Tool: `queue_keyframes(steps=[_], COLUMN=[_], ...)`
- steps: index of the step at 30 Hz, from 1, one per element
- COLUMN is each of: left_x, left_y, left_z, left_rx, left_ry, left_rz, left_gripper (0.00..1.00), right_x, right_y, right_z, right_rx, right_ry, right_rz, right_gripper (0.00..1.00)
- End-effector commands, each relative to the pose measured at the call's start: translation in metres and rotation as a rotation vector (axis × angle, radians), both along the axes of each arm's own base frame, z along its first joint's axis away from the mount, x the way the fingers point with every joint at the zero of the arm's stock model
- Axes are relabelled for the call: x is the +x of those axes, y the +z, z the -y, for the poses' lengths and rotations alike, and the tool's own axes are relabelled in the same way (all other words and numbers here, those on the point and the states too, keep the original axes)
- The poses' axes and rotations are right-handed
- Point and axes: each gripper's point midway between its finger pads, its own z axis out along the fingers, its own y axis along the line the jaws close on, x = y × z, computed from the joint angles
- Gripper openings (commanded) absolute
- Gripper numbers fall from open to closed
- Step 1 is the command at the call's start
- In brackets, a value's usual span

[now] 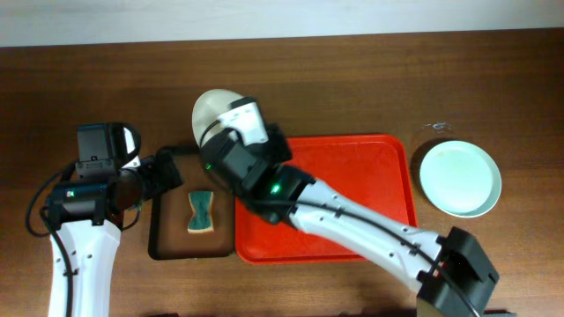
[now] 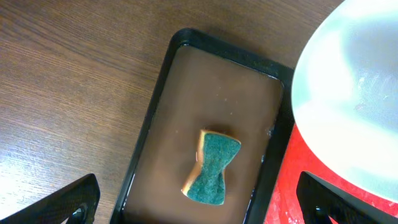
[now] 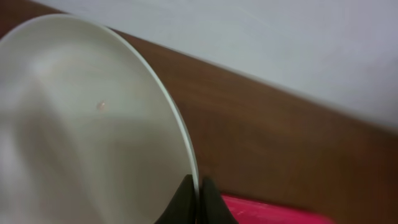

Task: Clean dirty plates on tray and stack at the side
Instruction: 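Lower the white plate onto the plate stack at right and release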

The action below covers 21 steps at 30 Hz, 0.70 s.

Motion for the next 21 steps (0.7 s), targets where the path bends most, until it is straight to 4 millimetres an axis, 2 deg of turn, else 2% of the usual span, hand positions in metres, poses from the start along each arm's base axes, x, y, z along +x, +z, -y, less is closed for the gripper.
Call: queue_keyframes(steps=[1, 2, 3, 4, 5, 6, 8, 10, 11, 12, 13, 14, 15, 17, 20, 21], left_x=[0.002, 0.002, 0.002, 0.002, 0.002, 0.002, 0.002, 0.002, 0.002, 0.002, 0.002, 0.002, 0.002, 0.002, 0.002, 0.002], left_y=[0.006, 0.006, 0.006, 0.006, 0.006, 0.006, 0.006, 0.006, 0.006, 0.006, 0.006, 0.006, 0.006, 0.006, 0.006, 0.006], left_z=[0.001, 0.001, 0.001, 0.001, 0.001, 0.001, 0.001, 0.001, 0.001, 0.001, 0.001, 0.001, 0.001, 0.001, 0.001, 0.001], left_rx=[-0.012, -0.012, -0.012, -0.012, -0.012, -0.012, -0.012, -0.012, -0.012, -0.012, -0.012, -0.012, -0.012, -0.012, -0.012, -0.012], left_ry=[0.006, 0.006, 0.006, 0.006, 0.006, 0.006, 0.006, 0.006, 0.006, 0.006, 0.006, 0.006, 0.006, 0.006, 0.006, 0.006], left_rz=[0.018, 0.018, 0.018, 0.018, 0.018, 0.018, 0.018, 0.018, 0.018, 0.018, 0.018, 0.018, 0.018, 0.018, 0.018, 0.018], left_gripper=[0.99, 0.99, 0.99, 0.99, 0.99, 0.99, 0.99, 0.99, 0.99, 0.99, 0.99, 0.99, 0.99, 0.99, 0.99, 0.99], right_x=[0.007, 0.01, 0.015, 0.019, 0.02, 0.02, 0.013, -0.01, -0.024, -0.049, -0.068, -0.095, -0.108, -0.128, -0.128, -0.129], right_y=[0.007, 0.021, 0.033, 0.036, 0.034, 0.029, 0.001, -0.019, -0.026, -0.038, -0.049, -0.07, -0.084, -0.124, -0.154, -0.154], right_z=[0.0, 0.01, 0.036, 0.063, 0.099, 0.142, 0.264, 0.351, 0.382, 0.424, 0.447, 0.47, 0.478, 0.486, 0.476, 0.476], right_rx=[0.335, 0.383, 0.417, 0.43, 0.45, 0.48, 0.583, 0.674, 0.694, 0.725, 0.751, 0.769, 0.777, 0.801, 0.843, 0.841], right_ry=[-0.028, -0.018, -0.036, -0.069, -0.114, -0.182, -0.455, -0.691, -0.789, -0.931, -1.018, -1.129, -1.175, -1.235, -1.206, -1.202], right_rz=[-0.096, -0.11, -0.133, -0.165, -0.231, -0.301, -0.461, -0.527, -0.543, -0.563, -0.577, -0.606, -0.623, -0.644, -0.644, -0.647], right_gripper=[0.04, 0.04, 0.04, 0.04, 0.04, 0.04, 0.04, 0.04, 0.04, 0.04, 0.04, 0.04, 0.04, 0.04, 0.04, 0.19])
